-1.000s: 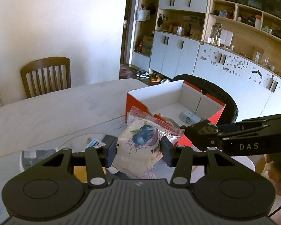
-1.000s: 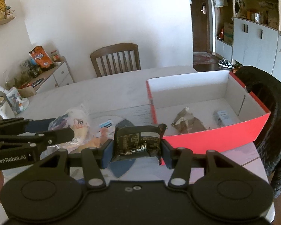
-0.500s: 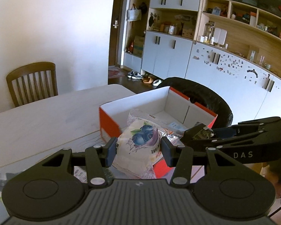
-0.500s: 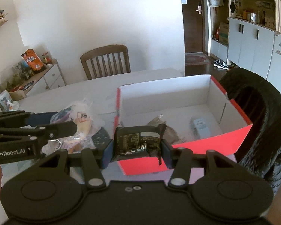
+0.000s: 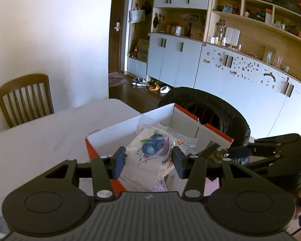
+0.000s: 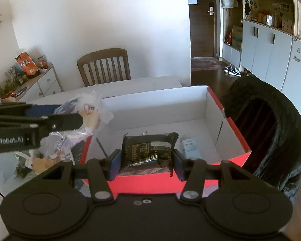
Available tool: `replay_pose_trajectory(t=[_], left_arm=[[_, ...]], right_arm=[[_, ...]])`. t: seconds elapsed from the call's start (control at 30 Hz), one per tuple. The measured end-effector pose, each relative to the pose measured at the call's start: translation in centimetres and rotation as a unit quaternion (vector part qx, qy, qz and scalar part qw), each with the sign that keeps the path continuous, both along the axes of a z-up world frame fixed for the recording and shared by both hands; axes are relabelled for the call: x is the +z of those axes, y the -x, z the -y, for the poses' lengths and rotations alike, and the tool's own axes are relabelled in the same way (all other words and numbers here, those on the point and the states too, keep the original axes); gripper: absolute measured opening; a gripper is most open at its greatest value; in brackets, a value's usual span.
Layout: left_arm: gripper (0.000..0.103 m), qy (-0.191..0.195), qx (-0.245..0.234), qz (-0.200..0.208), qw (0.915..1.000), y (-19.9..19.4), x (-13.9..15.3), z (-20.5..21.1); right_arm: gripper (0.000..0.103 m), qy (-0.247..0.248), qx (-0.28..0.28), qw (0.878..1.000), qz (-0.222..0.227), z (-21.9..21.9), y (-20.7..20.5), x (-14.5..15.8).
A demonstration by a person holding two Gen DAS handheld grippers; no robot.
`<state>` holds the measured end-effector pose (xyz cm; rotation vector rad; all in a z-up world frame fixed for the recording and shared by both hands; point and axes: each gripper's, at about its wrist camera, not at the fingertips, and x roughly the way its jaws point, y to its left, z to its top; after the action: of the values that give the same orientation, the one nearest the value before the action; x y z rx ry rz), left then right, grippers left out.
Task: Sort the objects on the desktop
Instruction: 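Carry the blueberry bag in left tool while right tool carries the dark packet to the shoebox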
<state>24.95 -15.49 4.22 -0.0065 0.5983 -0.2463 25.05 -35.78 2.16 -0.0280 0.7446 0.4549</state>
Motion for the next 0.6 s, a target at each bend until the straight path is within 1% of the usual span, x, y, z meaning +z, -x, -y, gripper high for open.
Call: replay_pose_trajectory(t=[0.13,0.33,0.47,0.6], left_arm=[[0.049,-0.01,-0.01,-0.002,0.9999,-1.8,0.1,1.0],[0.049,-0.021,-0.027,-0.017,0.9993,-5.0,-0.5,2.1],[0.049,-0.02,-0.029,-0.041,0.9985,-7.6,-1.7,2.3],[0.049,-0.034,-0.03,-0.064,0.9969,-10.0,-3.0,2.6]], right_arm=[[0.053,0.007,0.006,1.0,-0.002,0.3,-1.2,-0.3],[0.053,0.014,0.008,1.0,-0.014,0.7,-3.2,-1.1],[0.053,0.02,0.007,0.999,-0.025,0.6,-4.6,-1.9],[0.052,0.028,0.01,0.999,-0.036,0.5,-5.9,-2.7]])
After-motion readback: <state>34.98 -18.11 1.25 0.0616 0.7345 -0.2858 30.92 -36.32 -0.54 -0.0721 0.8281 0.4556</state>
